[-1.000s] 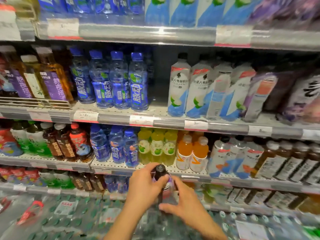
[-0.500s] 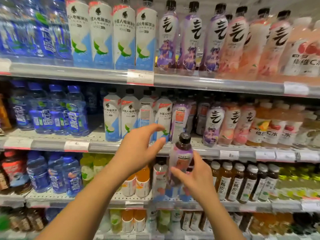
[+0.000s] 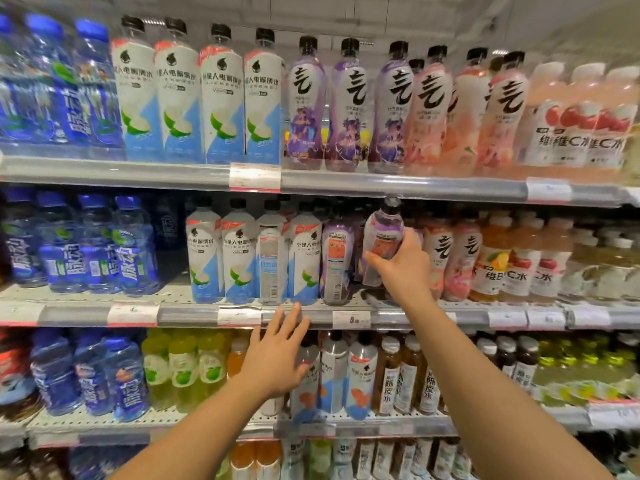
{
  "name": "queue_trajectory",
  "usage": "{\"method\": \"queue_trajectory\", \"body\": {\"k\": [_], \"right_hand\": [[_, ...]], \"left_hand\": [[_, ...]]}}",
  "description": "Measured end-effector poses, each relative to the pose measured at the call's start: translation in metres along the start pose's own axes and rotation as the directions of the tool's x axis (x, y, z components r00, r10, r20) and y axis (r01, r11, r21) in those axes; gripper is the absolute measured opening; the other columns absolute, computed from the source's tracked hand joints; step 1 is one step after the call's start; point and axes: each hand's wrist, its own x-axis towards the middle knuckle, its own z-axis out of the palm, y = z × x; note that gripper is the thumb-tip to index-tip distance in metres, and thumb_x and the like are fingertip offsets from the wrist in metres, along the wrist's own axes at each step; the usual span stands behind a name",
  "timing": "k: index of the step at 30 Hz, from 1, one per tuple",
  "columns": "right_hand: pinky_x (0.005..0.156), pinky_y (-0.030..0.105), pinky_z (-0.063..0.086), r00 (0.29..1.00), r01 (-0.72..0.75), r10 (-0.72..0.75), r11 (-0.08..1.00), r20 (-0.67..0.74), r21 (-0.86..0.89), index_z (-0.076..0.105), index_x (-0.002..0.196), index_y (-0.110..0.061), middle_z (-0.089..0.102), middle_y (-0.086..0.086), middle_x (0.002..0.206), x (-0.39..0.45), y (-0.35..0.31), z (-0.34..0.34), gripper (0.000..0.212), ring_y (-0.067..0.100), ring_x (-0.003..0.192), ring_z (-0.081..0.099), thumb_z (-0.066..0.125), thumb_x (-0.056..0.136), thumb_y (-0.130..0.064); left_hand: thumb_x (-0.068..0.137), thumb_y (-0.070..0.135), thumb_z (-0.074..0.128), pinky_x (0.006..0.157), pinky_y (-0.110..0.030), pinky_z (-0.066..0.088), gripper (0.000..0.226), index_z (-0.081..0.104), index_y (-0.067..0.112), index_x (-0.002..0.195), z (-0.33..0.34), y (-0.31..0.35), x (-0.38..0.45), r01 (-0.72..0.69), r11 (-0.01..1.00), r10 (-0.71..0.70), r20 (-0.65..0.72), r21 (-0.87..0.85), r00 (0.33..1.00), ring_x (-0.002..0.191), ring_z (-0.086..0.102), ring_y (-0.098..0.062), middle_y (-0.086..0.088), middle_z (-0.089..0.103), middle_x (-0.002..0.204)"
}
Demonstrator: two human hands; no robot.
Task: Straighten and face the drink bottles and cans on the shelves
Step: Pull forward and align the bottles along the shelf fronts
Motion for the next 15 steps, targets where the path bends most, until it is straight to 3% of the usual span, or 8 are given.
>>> {"method": "queue_trajectory", "body": {"k": [3, 8, 12, 15], "right_hand": [[0.077, 0.032, 0.047, 1.0, -0.017, 0.018, 0.998, 0.021, -0.052, 0.049, 0.116, -0.019, 0.067, -0.002, 0.1, 0.004, 0.009, 0.014, 0.054, 0.02, 0.093, 0.063, 0.085, 0.079, -0.035], [0.064, 0.033, 0.044, 0.997, -0.037, 0.053, 0.962, 0.052, -0.271, 0.033, 0.134, -0.008, 0.066, 0.003, 0.08, 0.012, 0.019, 0.03, 0.076, 0.023, 0.074, 0.064, 0.08, 0.085, -0.042], [0.064, 0.04, 0.056, 0.997, 0.015, 0.018, 0.886, 0.068, -0.463, 0.03, 0.13, -0.006, 0.069, 0.011, 0.09, 0.023, 0.018, 0.038, 0.082, 0.034, 0.08, 0.069, 0.077, 0.083, -0.053], [0.062, 0.036, 0.046, 0.995, 0.057, -0.003, 0.828, 0.099, -0.558, 0.023, 0.144, -0.001, 0.07, 0.016, 0.098, 0.03, 0.011, 0.039, 0.097, 0.037, 0.084, 0.07, 0.078, 0.083, -0.051]], "left_hand": [[0.094, 0.058, 0.05, 0.124, -0.057, 0.011, 0.093, -0.014, 0.037, 0.159, 0.01, -0.009, 0.0, -0.016, 0.999, 0.018, -0.047, 0.042, 0.999, 0.154, -0.018, -0.022, 0.01, -0.033, 0.163], [0.092, 0.06, 0.048, 0.124, -0.057, 0.012, 0.094, -0.014, 0.037, 0.159, 0.011, -0.008, 0.001, -0.033, 0.998, 0.037, -0.07, 0.053, 0.997, 0.155, -0.015, -0.023, 0.009, -0.028, 0.165], [0.091, 0.061, 0.048, 0.124, -0.059, 0.011, 0.094, -0.014, 0.037, 0.159, 0.015, -0.008, 0.001, -0.035, 0.998, 0.038, -0.078, 0.042, 0.996, 0.155, -0.016, -0.024, 0.008, -0.028, 0.165], [0.091, 0.061, 0.047, 0.123, -0.059, 0.012, 0.094, -0.013, 0.037, 0.159, 0.017, -0.01, 0.001, -0.038, 0.999, 0.04, -0.088, 0.032, 0.995, 0.155, -0.016, -0.024, 0.008, -0.028, 0.165]]}}
